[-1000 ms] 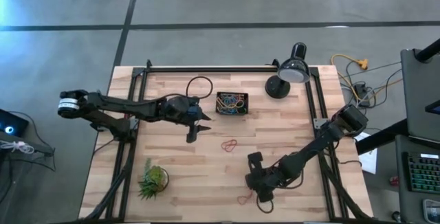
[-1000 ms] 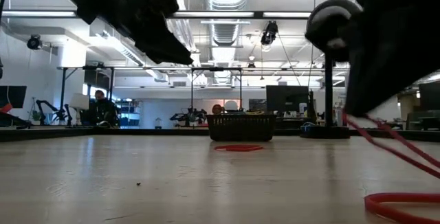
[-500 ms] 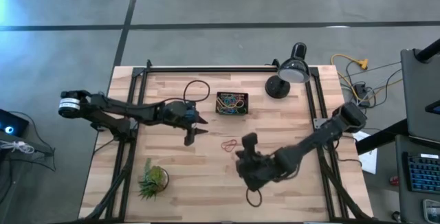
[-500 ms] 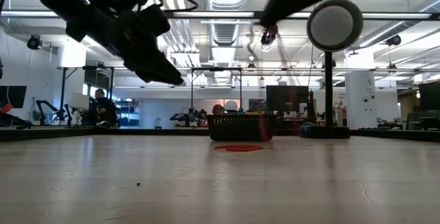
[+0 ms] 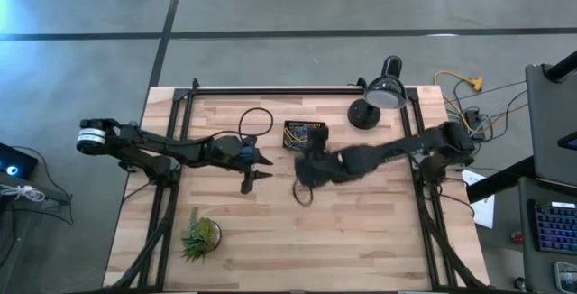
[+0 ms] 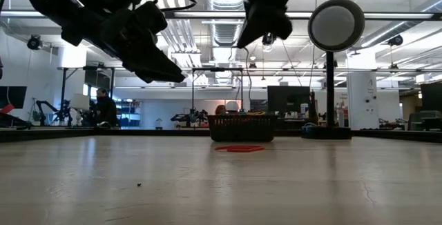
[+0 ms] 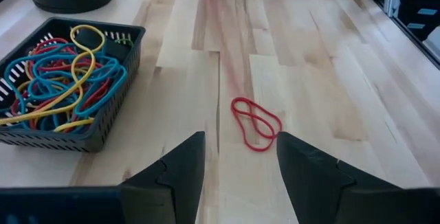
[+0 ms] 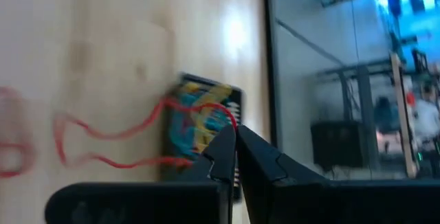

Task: Pick and place rubber bands into bin
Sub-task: Put the red rubber band into the basket

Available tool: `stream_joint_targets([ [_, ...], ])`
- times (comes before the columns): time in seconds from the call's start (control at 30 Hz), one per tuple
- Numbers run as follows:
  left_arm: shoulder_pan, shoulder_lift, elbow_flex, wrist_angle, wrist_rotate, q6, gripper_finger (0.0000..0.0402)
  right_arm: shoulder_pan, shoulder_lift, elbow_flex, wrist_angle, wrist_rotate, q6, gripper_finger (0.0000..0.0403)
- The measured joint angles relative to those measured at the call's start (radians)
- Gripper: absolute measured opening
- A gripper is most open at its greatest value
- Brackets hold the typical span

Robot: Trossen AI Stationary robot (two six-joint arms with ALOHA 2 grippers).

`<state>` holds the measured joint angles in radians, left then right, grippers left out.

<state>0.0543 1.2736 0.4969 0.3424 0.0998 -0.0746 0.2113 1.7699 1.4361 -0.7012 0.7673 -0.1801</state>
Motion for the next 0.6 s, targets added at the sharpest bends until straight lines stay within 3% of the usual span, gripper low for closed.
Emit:
stream_joint_targets([
  [0.2, -0.002, 0.000, -0.006, 0.002, 0.002, 0.000, 0.0165, -0.143, -0.021, 0.000, 0.011, -0.015, -0.036, 0.0008],
  [0.43, -0.002, 0.000, -0.013, 0.002, 0.002, 0.000, 0.0165, -0.272, -0.020, -0.002, 0.104, -0.163, -0.107, 0.0009],
  [0.6, -0.003, 0.000, -0.013, 0.001, 0.002, -0.002, 0.0165, -0.330, -0.019, -0.006, 0.129, -0.193, -0.136, 0.0009],
])
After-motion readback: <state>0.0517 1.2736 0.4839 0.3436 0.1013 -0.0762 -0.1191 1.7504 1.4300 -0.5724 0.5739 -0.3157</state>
